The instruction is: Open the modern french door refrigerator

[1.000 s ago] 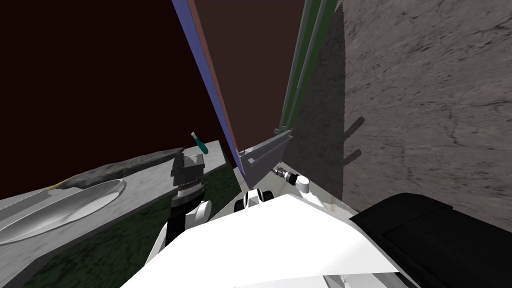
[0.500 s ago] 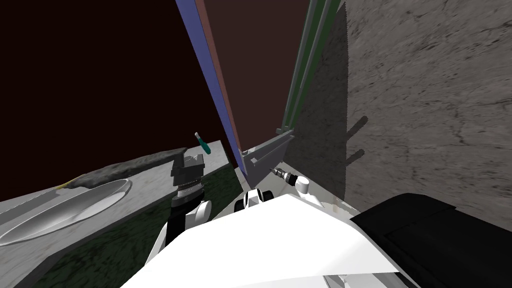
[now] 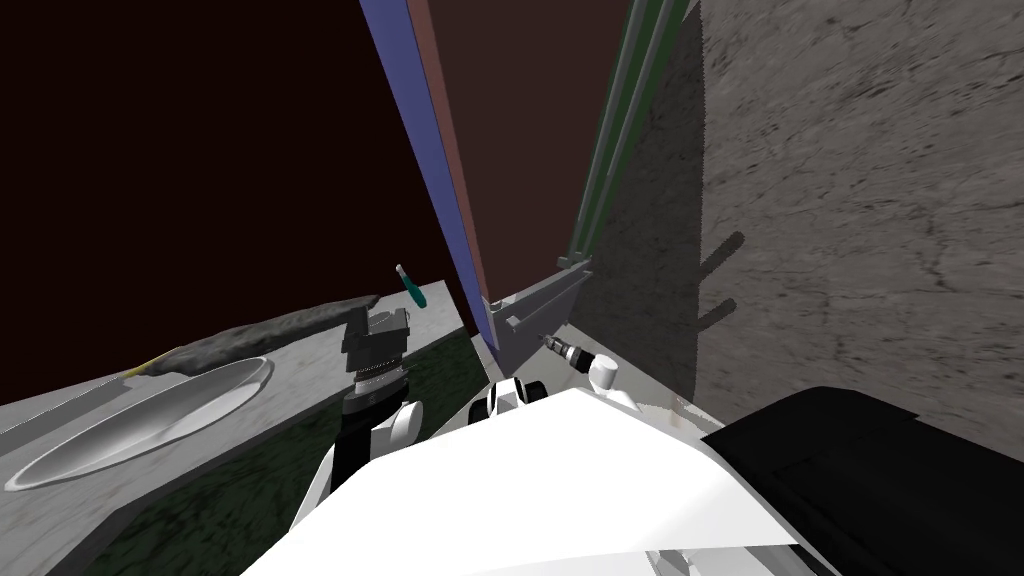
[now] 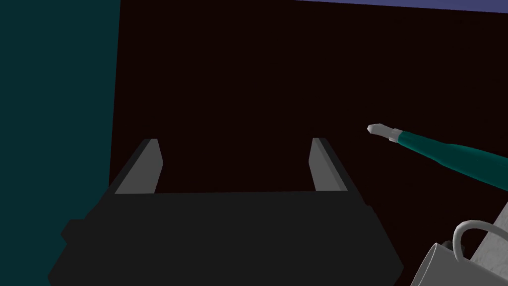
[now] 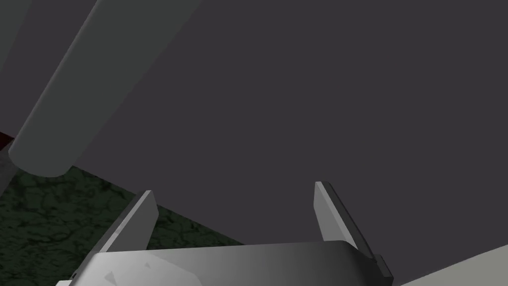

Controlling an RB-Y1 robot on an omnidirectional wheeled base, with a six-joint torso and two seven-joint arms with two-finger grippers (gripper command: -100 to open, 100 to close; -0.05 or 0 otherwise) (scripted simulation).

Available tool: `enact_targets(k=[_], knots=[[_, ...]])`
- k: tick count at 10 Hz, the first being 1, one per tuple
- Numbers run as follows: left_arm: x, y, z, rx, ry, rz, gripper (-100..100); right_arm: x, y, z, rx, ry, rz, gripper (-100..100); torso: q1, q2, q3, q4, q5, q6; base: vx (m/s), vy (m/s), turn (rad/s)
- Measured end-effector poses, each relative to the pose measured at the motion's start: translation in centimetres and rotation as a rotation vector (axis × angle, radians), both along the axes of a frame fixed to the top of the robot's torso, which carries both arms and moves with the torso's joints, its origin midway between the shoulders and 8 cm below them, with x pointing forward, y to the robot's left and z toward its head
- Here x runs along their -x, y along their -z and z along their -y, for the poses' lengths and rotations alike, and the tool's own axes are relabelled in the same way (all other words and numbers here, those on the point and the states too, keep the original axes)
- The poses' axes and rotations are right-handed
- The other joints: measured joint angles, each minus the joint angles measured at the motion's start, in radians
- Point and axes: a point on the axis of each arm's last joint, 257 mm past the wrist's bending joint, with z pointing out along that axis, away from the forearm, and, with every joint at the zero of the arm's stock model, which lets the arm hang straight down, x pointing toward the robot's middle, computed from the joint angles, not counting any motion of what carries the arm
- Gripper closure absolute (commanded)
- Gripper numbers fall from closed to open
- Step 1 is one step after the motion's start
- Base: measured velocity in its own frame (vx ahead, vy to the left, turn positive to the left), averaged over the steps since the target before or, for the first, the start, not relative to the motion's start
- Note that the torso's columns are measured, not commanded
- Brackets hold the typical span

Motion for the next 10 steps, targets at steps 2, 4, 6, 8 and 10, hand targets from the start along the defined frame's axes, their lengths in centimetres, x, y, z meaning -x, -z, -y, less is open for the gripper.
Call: enact_targets(k=[2,4,6,8,10], knots=[[0.0,0.0,0.0,0.0,0.0,0.0,0,-0.1,-0.6,-0.7,-0.094,-0.001,0.007,-100,-0.002,0.0,0.0,0.0,0.0,0.0,0.009,0.057,0.013],[0.0,0.0,0.0,0.0,0.0,0.0,0,-0.3,-1.4,-1.3,-0.188,0.001,0.018,-100,-0.002,0.001,0.0,0.0,0.0,0.0,0.0,0.062,0.012],[0.0,0.0,0.0,0.0,0.0,0.0,0,-0.4,-2.3,-1.8,-0.281,0.006,0.033,-100,-0.002,0.0,0.0,0.0,-0.001,0.0,0.01,0.048,0.015],[0.0,0.0,0.0,0.0,0.0,0.0,0,-0.5,-3.3,-2.3,-0.371,0.011,0.051,-100,-0.001,0.0,0.0,0.0,0.0,0.0,0.004,0.057,0.011],[0.0,0.0,0.0,0.0,0.0,0.0,0,-0.6,-4.1,-2.6,-0.455,0.019,0.068,-100,-0.002,0.0,0.0,0.0,-0.001,0.0,0.005,0.04,0.014]])
